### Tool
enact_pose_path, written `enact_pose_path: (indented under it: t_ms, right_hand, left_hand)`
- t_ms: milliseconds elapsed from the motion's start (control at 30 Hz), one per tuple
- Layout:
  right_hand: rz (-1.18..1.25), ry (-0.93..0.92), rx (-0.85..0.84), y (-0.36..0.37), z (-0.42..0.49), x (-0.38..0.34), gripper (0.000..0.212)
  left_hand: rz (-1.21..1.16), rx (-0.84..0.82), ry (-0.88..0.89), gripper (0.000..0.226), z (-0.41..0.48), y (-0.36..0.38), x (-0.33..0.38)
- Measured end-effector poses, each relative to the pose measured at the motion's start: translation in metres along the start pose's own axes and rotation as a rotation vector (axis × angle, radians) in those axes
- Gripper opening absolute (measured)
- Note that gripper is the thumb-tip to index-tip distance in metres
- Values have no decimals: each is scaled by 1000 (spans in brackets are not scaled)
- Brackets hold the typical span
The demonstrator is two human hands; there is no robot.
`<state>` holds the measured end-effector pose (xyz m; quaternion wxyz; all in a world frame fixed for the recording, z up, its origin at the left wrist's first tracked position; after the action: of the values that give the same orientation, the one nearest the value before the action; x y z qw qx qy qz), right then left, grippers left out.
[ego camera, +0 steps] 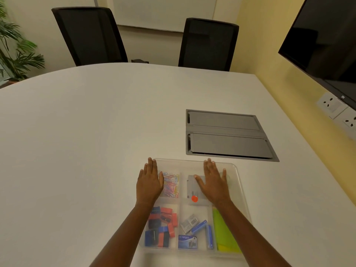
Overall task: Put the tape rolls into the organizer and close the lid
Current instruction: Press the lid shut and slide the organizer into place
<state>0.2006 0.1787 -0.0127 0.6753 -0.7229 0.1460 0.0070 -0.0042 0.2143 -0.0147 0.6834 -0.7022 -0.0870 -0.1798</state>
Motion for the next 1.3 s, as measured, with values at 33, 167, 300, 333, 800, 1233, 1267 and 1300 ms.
enact_pose_path:
  t_ms: [33, 167, 300, 333, 800, 1233, 1267, 1300]
  right_hand:
    - [-8, 43, 28, -3, -2, 12, 126]
    - [-33, 157, 73, -18, -7, 48, 108]
    - [29, 145, 22, -20, -5, 53, 79]
    - [54, 140, 13, -20, -4, 52, 74]
    - [332, 9, -37, -23, -32, 76, 60]
    - [620, 115, -37, -5, -79, 91, 56]
    - [634, 119, -31, -6, -79, 91, 56]
    - [640, 122, -22, -7, -80, 90, 56]
  left_hand:
    - [0, -1, 0, 65, 0, 0, 0]
    - [-5, 5, 1, 64, -1, -1, 1]
    - [-6, -7, 0, 65, -1, -1, 1]
    - [-11, -9, 0, 66, -1, -1, 1]
    - [-121, -61, -6, 52, -6, 5, -9]
    - [-250, -66, -48, 53, -20, 1, -12]
    - [-257, -75, -48, 53, -21, 0, -12]
    - [-266, -82, -46, 54, -22, -2, -11]
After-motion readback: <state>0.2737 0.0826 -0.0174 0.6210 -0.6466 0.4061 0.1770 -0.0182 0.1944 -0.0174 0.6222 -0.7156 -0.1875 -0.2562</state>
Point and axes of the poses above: each hand's wrist, its own z-axis towards the middle knuckle, its own y-axis out of the palm, x = y × z, the point moved 3 cm from there along z, towards the middle knuckle, and after that the axes turned 3 degrees about z, right-handed, at the moved point
